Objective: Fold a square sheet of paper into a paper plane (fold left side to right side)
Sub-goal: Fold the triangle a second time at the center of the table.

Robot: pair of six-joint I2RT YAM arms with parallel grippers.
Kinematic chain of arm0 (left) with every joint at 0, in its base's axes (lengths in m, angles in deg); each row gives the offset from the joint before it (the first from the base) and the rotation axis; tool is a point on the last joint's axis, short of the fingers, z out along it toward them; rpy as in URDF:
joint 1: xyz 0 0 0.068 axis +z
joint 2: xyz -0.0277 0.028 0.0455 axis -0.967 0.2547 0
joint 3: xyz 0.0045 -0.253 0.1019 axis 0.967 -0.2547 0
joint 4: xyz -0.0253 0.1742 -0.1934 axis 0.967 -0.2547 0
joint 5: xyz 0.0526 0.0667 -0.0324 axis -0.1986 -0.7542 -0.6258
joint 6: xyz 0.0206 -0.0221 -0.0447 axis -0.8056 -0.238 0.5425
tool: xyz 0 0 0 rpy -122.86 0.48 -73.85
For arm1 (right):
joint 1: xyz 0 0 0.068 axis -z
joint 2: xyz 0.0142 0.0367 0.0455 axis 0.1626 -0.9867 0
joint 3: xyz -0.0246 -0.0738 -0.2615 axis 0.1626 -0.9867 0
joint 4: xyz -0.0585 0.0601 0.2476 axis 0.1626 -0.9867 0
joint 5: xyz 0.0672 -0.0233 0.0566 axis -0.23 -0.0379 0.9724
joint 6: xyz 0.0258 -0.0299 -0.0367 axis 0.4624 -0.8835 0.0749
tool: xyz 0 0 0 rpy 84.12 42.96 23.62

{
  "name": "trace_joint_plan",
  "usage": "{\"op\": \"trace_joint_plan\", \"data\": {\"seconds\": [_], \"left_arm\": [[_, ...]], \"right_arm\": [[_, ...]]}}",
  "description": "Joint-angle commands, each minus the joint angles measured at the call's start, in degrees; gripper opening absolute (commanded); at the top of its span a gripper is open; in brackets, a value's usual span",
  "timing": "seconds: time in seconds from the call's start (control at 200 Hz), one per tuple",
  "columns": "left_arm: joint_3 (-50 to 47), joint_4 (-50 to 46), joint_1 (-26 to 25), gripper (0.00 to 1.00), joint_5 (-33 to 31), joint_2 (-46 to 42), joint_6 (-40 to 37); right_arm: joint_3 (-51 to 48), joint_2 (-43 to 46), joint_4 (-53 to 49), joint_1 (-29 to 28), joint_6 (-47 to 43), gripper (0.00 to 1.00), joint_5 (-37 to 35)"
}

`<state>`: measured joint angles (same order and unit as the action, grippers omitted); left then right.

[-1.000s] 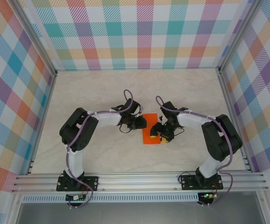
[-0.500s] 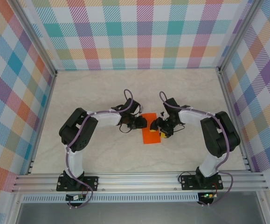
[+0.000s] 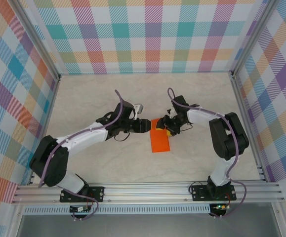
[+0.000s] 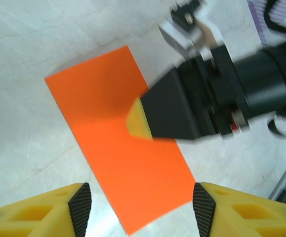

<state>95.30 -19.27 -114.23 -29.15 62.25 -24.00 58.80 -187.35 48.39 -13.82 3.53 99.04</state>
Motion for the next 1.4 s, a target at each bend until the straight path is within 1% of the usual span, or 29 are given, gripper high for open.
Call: {"op": "trace_joint_plan", "data": {"seconds": [0.0, 0.085, 0.17, 0.255, 0.32, 0.485, 0.685, 0.78, 0.935, 1.01, 1.075, 1.29, 1.36, 1.395], "left_arm": [[-2.33, -0.80, -5.21, 0.61, -2.94, -1.71, -4.52], [-1.43, -2.51, -10.80, 0.62, -6.94, -0.74, -6.50], [1.29, -4.62, -16.69, 0.64, -11.61, 2.38, -7.86], [5.15, -7.13, -21.16, 0.69, -18.95, 6.92, -8.21], [8.41, -8.61, -23.73, 0.72, -22.62, 10.41, -9.12], [18.06, -18.09, -27.61, 0.76, -31.57, 19.11, -9.41], [23.48, -24.16, -29.85, 0.80, -41.58, 24.42, -8.30], [24.87, -24.91, -30.56, 0.82, -44.74, 26.31, -8.31], [28.05, -27.30, -31.84, 0.81, -48.26, 29.55, -9.16], [29.53, -28.70, -31.94, 0.77, -49.03, 31.03, -9.10], [30.34, -29.49, -32.02, 0.71, -49.35, 31.84, -9.18], [28.84, -27.85, -32.01, 0.39, -48.77, 30.01, -9.53], [28.27, -27.13, -32.07, 0.31, -48.46, 29.23, -9.58], [28.14, -26.92, -32.20, 0.29, -48.74, 29.01, -9.77]], "right_arm": [[2.82, -2.06, -1.93, 0.49, -1.11, 0.48, 1.73], [3.41, -2.15, -2.38, 0.67, -0.85, 0.45, 1.65], [3.93, -2.11, -2.90, 1.02, -0.63, 0.43, 1.83], [4.14, -1.72, -3.41, 1.08, -0.69, 0.43, 1.73], [4.30, -1.54, -3.64, 1.07, -0.71, 0.43, 1.74], [4.48, -1.83, -3.95, 1.05, -0.81, 0.42, 1.89], [4.53, -1.54, -3.69, 1.12, -0.45, 0.42, 2.27], [4.59, -1.60, -3.70, 1.12, -0.45, 0.42, 2.35], [4.48, -1.81, -3.40, 1.05, -0.33, 0.42, 2.66], [4.39, -1.80, -3.28, 1.07, -0.20, 0.42, 2.72], [4.39, -1.67, -3.37, 1.12, -0.24, 0.42, 2.64], [4.83, -1.80, -4.19, 1.11, -0.80, 0.42, 2.05], [4.83, -1.98, -4.26, 1.07, -0.80, 0.42, 2.01], [4.91, -1.98, -4.43, 1.11, -0.94, 0.42, 1.98]]}}
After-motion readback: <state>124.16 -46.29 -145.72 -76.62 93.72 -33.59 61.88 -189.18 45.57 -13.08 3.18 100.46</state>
